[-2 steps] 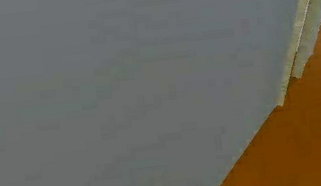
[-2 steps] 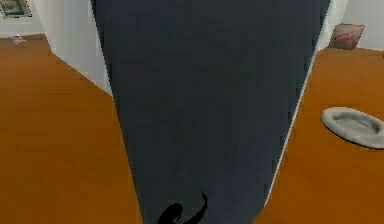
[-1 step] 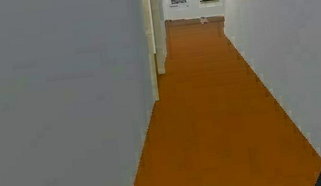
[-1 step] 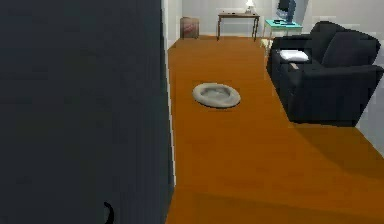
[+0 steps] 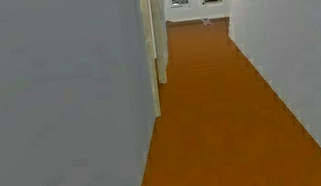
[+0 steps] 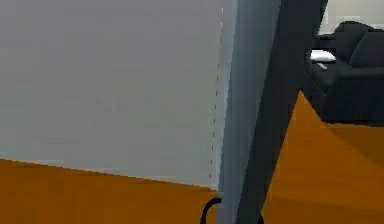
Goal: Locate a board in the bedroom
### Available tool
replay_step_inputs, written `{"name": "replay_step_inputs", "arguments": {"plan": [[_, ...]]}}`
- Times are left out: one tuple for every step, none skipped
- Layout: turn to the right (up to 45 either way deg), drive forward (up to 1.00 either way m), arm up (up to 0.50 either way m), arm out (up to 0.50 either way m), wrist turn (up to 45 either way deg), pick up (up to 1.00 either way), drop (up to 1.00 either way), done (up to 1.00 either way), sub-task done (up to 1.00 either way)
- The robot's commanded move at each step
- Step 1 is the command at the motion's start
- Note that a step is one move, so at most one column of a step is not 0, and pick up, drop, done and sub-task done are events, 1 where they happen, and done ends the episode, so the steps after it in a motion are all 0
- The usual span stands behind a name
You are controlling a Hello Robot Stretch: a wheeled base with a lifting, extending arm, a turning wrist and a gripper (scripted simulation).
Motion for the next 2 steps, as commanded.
{"name": "replay_step_inputs", "arguments": {"plan": [[12.0, 0.00, 0.00, 0.00, 0.0, 0.00, 0.00, 0.00, 0.00], [0.0, 1.00, 0.00, 0.00, 0.0, 0.00, 0.00, 0.00, 0.00]]}}
